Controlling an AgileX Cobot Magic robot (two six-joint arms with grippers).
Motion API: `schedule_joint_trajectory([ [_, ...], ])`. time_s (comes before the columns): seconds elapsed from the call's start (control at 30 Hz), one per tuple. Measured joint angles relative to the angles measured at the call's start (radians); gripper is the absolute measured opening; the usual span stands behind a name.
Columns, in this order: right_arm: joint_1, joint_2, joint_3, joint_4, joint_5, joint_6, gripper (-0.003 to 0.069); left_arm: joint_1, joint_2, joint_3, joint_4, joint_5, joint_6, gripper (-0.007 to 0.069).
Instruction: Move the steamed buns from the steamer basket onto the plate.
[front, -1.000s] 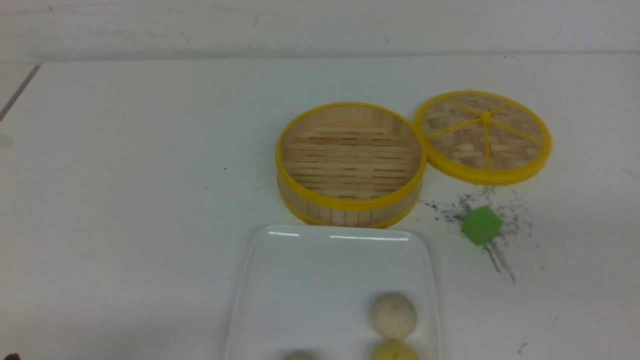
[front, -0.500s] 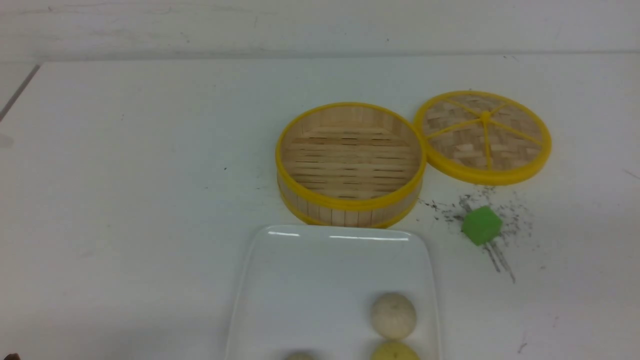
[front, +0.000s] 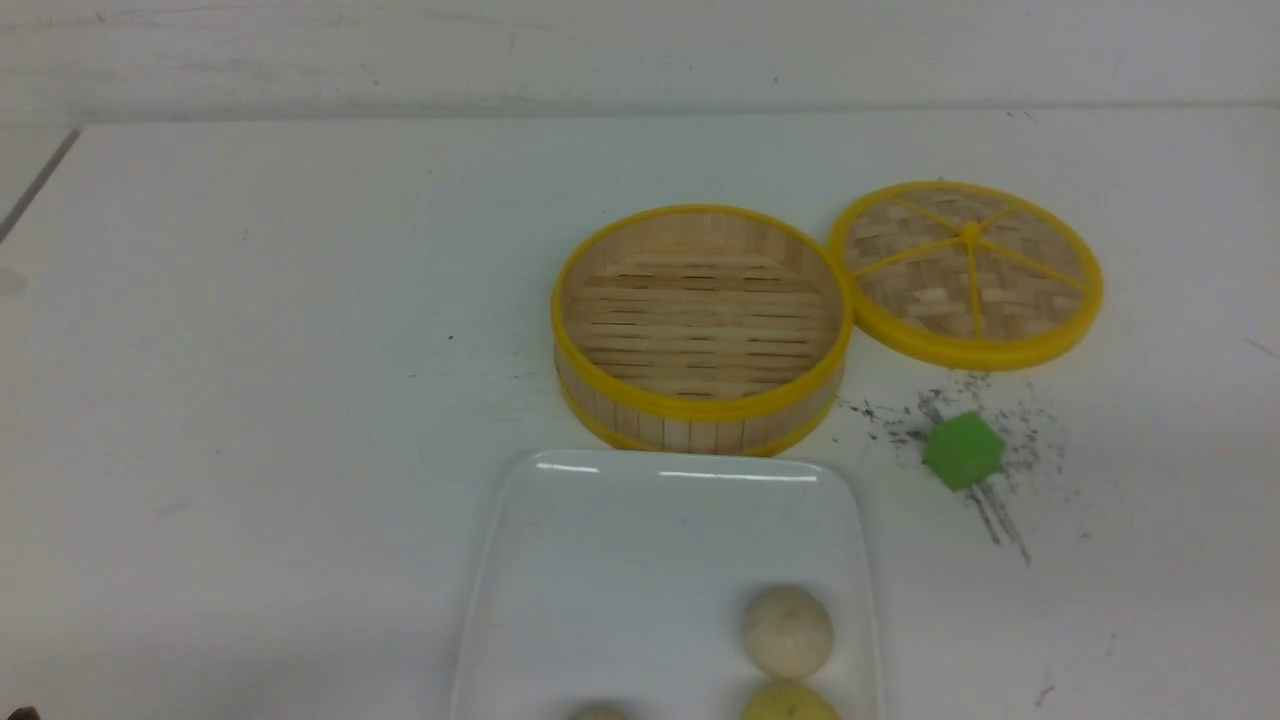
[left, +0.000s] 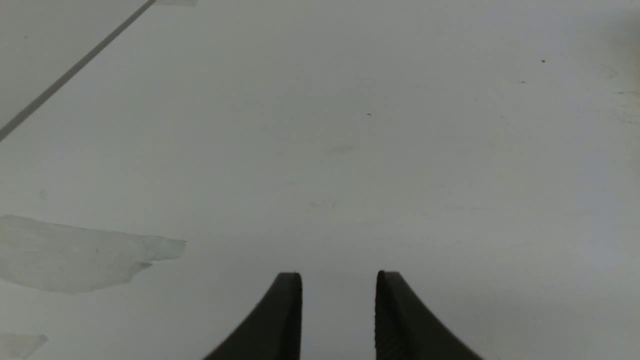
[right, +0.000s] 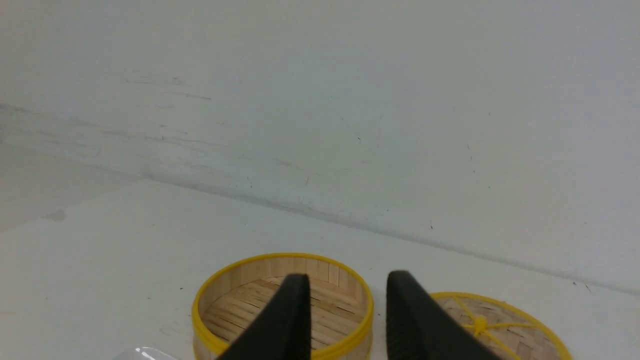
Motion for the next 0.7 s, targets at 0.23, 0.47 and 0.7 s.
schedule_joint_trajectory([
  [0.23, 0.0, 0.0, 0.0, 0.004, 0.001, 0.002, 0.0242, 0.0, 0.0, 0.0, 0.0, 0.0, 0.0, 0.0242],
  [0.47, 0.0, 0.0, 0.014, 0.118, 0.09, 0.15, 0.0242, 0.0, 0.0, 0.0, 0.0, 0.0, 0.0, 0.0242],
  [0.7, 0.0, 0.0, 0.204, 0.023, 0.111, 0.173, 0.0242, 0.0, 0.0, 0.0, 0.002, 0.0, 0.0, 0.0242],
])
